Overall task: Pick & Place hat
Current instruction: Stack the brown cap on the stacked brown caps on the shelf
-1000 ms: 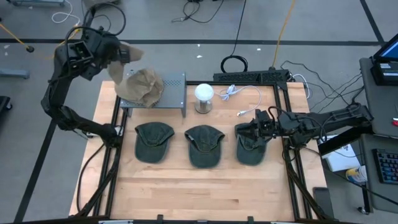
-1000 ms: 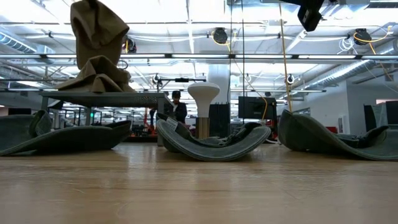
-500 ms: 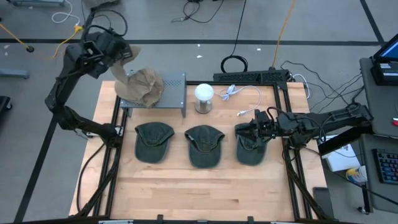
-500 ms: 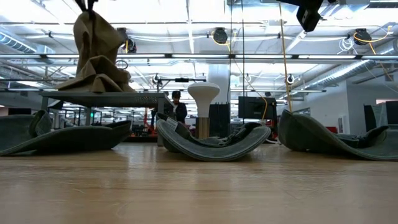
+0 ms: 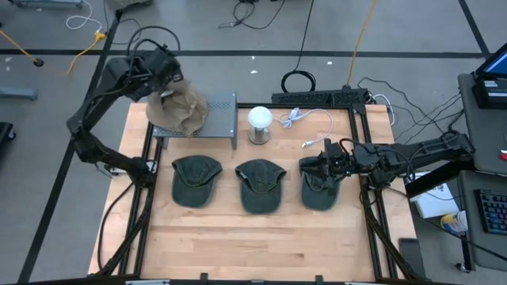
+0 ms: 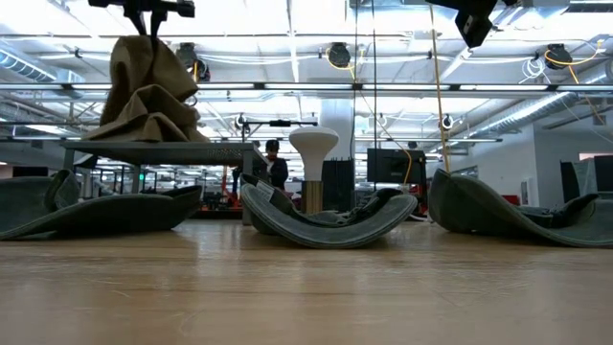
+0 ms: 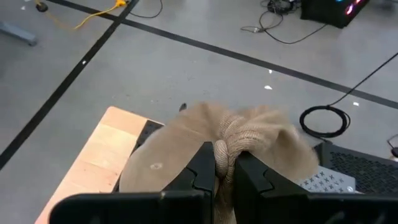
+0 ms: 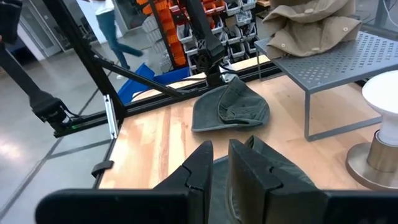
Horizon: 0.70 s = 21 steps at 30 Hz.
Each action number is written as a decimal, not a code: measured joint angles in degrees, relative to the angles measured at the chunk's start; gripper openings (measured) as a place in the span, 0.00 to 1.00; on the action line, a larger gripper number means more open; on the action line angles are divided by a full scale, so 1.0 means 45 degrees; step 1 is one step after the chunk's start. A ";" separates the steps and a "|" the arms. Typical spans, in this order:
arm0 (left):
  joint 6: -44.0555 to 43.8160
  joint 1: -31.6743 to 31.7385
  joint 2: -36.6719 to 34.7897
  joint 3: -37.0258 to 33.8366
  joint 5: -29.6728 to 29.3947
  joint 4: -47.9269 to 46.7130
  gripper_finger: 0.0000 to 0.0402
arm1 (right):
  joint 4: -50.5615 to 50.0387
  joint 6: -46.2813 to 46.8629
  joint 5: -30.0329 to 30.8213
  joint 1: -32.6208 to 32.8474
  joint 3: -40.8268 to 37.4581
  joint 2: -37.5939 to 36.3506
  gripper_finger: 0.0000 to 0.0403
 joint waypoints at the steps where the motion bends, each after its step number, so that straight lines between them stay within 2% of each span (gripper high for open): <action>1: 0.0013 -0.0013 0.0021 0.0000 -0.0003 0.0009 0.05 | 0.0000 -0.0037 0.0009 -0.0001 0.0000 0.0000 0.11; 7: -0.0042 -0.0021 -0.0212 0.0000 0.0179 -0.0006 0.05 | 0.0005 -0.0029 0.0030 0.0001 0.0000 0.0000 0.11; 12: -0.0409 -0.0300 -0.0142 0.0000 0.1082 0.0004 0.05 | 0.0000 -0.0036 0.0349 0.0001 0.0000 0.0000 0.11; 21: -0.1378 -0.1307 0.0888 0.0000 0.1352 0.0009 0.05 | -0.0194 -0.0333 0.0341 0.0001 -0.0005 0.0000 0.11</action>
